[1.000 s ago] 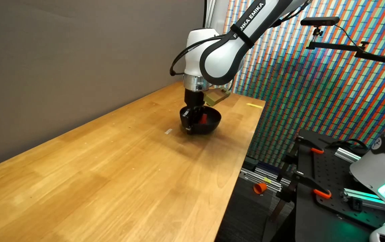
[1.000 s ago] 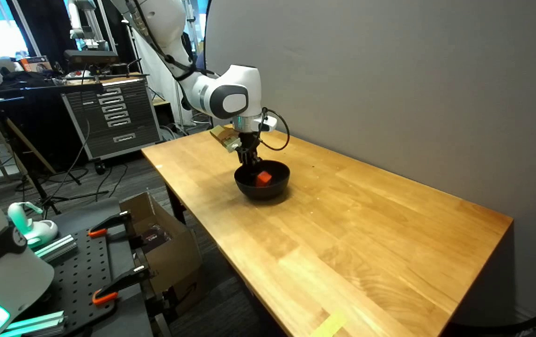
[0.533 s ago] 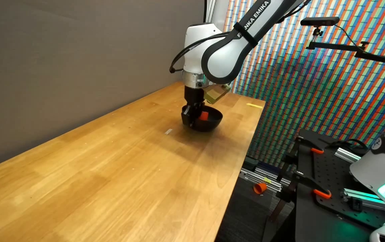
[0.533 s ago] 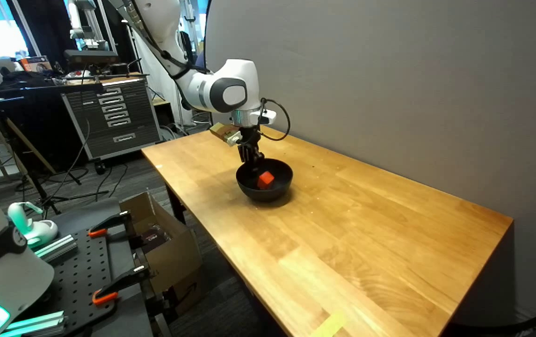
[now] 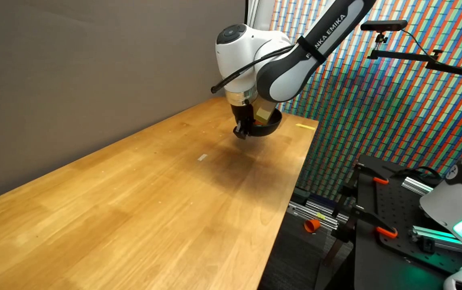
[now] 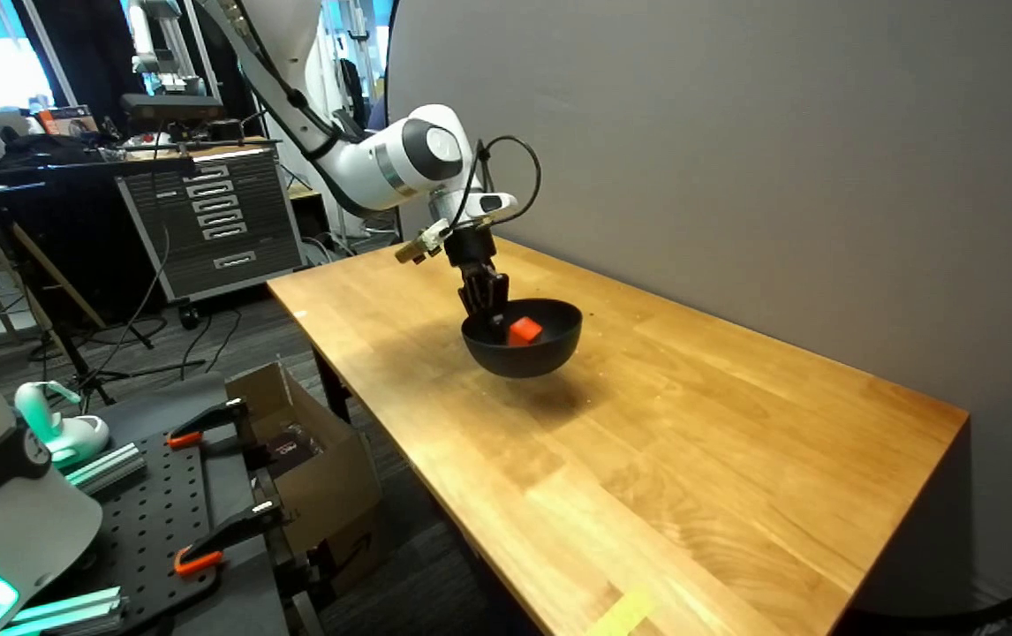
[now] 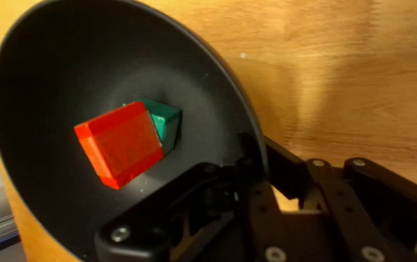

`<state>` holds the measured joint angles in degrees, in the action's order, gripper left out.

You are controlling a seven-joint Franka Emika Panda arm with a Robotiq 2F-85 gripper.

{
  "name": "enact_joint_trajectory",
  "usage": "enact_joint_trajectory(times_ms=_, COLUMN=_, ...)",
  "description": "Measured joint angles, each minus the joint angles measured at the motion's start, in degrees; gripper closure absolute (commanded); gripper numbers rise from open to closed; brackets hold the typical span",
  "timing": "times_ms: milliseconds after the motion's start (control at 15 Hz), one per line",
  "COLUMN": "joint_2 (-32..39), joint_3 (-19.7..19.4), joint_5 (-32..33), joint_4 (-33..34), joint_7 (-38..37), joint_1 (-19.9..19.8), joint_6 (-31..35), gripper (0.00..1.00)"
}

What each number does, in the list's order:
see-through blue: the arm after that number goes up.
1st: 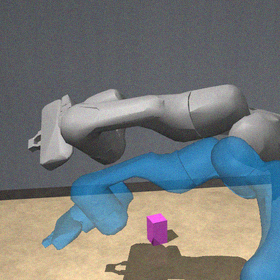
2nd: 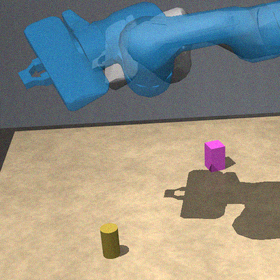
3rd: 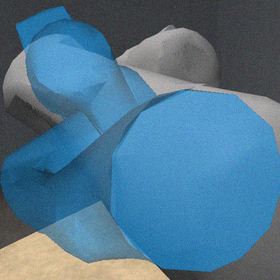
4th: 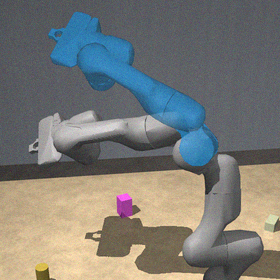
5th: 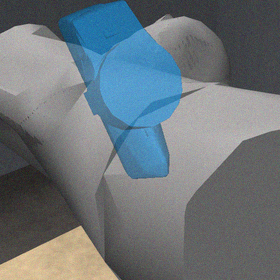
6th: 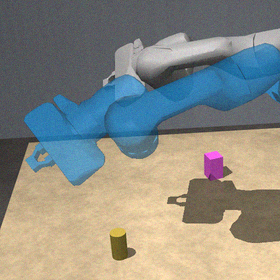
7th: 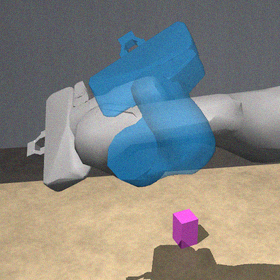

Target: Pour the blocks from the black bowl onto the table

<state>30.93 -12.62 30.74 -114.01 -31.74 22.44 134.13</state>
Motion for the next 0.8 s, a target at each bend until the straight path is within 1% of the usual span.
enact_joint_trajectory(times_ms=133, joint_2=-0.16, joint_3=-0.55, joint_5=6.54, joint_4=0.15, joint_7=-4.32, joint_1=1.41, joint_6=-4.03, gripper=0.97)
enact_joint_trajectory(times_ms=267, joint_2=-0.16, joint_3=-0.22, joint_5=13.28, joint_4=0.25, joint_7=-8.29, joint_1=2.32, joint_6=-8.03, gripper=0.97)
enact_joint_trajectory(times_ms=533, joint_2=0.16, joint_3=3.15, joint_5=25.06, joint_4=0.27, joint_7=-14.23, joint_1=2.49, joint_6=-17.97, gripper=0.97)
enact_joint_trajectory(times_ms=600, joint_2=0.31, joint_3=4.53, joint_5=25.52, joint_4=0.30, joint_7=-14.45, joint_1=2.18, joint_6=-20.69, gripper=0.97)
enact_joint_trajectory(times_ms=667, joint_2=0.42, joint_3=6.65, joint_5=23.98, joint_4=0.30, joint_7=-13.47, joint_1=1.09, joint_6=-22.01, gripper=0.97)
enact_joint_trajectory(times_ms=800, joint_2=0.52, joint_3=11.55, joint_5=19.24, joint_4=0.42, joint_7=-10.30, joint_1=-1.95, joint_6=-21.71, gripper=0.97)
